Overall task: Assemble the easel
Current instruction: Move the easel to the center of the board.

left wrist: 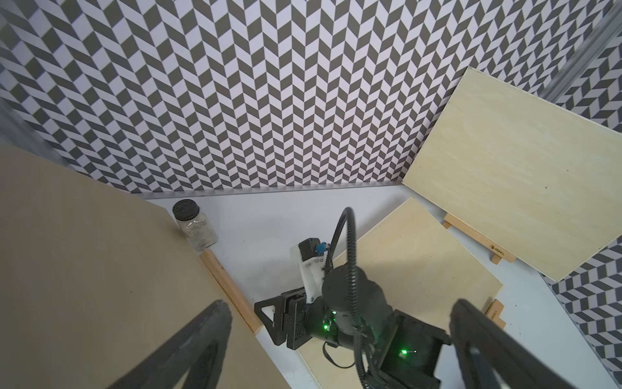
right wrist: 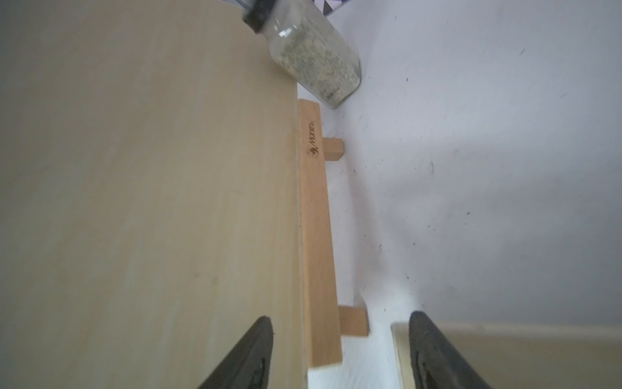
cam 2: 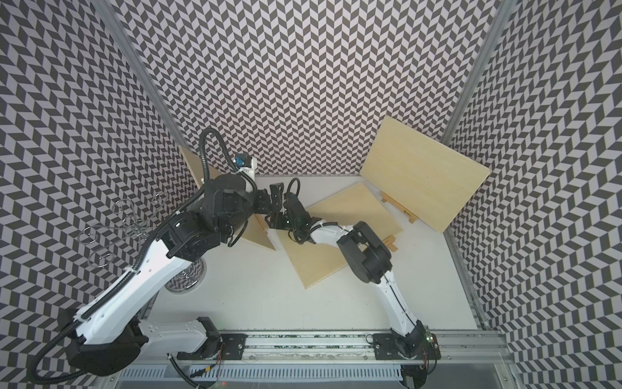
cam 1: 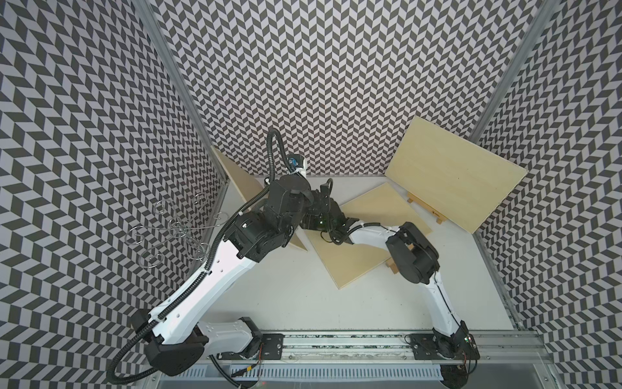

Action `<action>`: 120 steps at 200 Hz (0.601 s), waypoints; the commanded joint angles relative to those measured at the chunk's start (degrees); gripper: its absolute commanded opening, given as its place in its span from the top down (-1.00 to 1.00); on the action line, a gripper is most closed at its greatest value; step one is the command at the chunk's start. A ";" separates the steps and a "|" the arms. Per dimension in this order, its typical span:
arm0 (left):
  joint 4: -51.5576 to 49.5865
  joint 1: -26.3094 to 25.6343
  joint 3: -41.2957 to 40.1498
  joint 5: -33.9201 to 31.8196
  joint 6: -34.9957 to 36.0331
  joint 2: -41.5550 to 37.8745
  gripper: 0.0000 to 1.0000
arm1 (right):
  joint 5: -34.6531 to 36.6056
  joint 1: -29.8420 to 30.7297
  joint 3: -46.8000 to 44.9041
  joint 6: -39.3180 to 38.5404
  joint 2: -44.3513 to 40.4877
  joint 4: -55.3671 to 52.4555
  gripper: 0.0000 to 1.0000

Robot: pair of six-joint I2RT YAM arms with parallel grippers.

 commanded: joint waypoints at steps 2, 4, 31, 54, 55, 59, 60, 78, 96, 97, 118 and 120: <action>3.02 -1.71 -0.89 2.91 0.79 1.88 -0.99 | 2.65 -3.66 -5.82 -6.05 -15.30 -0.09 -0.32; 3.21 -1.97 -0.97 2.95 0.81 2.13 -0.99 | 2.83 -3.99 -6.65 -6.22 -16.60 -0.42 -0.33; 6.10 -4.95 -2.00 3.87 0.61 5.96 -0.99 | 6.47 -8.70 -16.78 -8.95 -30.96 -8.87 -0.35; 10.02 -5.72 -3.41 6.59 0.17 9.75 -0.99 | 10.21 -14.90 -25.60 -9.04 -41.75 -18.71 -0.37; 10.22 -5.72 -3.45 6.89 0.17 10.03 -0.99 | 10.25 -15.15 -26.02 -9.04 -42.27 -19.06 -0.37; 10.94 -5.72 -3.64 7.58 0.21 10.78 -0.99 | 10.60 -16.38 -27.65 -8.72 -44.05 -20.73 -0.38; 11.08 -5.72 -3.61 7.87 0.32 10.94 -0.99 | 10.62 -16.73 -27.96 -8.70 -44.43 -21.08 -0.38; 13.24 -5.72 -3.05 9.58 1.68 15.27 -0.98 | 9.50 -21.71 -35.46 -7.58 -51.76 -26.14 -0.41; 13.72 -5.55 0.14 10.05 3.53 21.47 -0.99 | 6.99 -25.22 -42.22 -6.45 -57.69 -28.57 -0.43; 13.69 -5.59 0.44 10.15 3.61 21.86 -0.99 | 6.93 -25.41 -42.55 -6.33 -57.93 -28.73 -0.43; 11.97 -5.37 6.49 10.25 5.27 29.90 -0.99 | 6.97 -28.03 -46.92 -3.01 -61.13 -33.55 -0.45; 11.82 -5.37 7.00 10.13 5.40 30.69 -0.99 | 7.20 -28.21 -47.22 -2.73 -61.35 -34.12 -0.46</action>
